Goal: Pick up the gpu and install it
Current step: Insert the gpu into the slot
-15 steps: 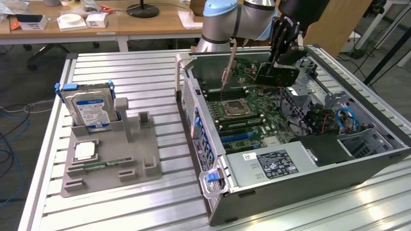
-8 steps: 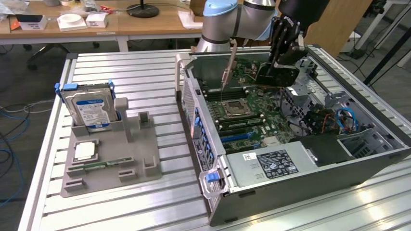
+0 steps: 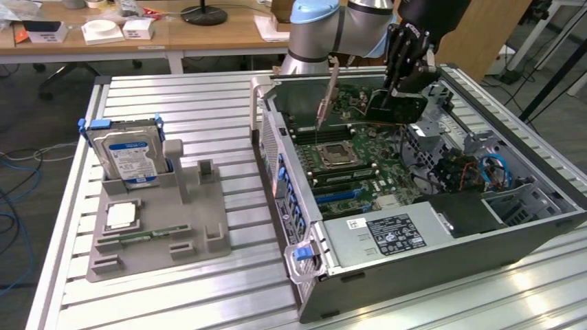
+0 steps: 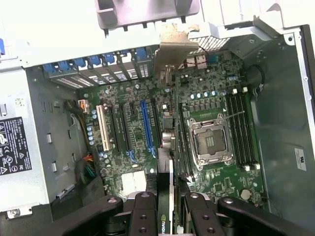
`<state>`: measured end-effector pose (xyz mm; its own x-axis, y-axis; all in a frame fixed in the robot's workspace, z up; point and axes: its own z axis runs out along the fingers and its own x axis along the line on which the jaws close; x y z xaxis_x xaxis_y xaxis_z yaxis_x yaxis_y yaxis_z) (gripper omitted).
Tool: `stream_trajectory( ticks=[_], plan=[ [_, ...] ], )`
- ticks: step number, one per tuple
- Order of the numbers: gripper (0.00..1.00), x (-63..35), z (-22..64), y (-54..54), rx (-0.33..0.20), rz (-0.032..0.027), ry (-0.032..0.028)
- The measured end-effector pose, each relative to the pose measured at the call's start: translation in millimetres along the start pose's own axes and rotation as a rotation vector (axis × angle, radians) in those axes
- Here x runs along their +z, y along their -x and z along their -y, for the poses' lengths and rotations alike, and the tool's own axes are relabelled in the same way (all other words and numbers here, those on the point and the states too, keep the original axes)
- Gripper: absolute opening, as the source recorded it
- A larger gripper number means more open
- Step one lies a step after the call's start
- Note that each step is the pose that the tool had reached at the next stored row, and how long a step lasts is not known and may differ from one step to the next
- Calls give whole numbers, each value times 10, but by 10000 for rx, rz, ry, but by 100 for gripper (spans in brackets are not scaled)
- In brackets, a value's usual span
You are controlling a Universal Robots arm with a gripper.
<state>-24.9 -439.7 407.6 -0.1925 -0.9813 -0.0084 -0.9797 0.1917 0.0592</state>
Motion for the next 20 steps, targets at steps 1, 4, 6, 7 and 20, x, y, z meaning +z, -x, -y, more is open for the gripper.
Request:
stream_trajectory(
  ticks=[1, 4, 6, 7, 20],
  plan=[
    [26, 0, 0, 0, -22, -1, 0],
    [26, 0, 1, 0, -91, -5, 1],
    [26, 0, 1, 0, -134, -7, 1],
    [26, 0, 1, 0, -156, -9, 1],
    [26, 0, 2, 0, -418, -24, 4]
  ],
)
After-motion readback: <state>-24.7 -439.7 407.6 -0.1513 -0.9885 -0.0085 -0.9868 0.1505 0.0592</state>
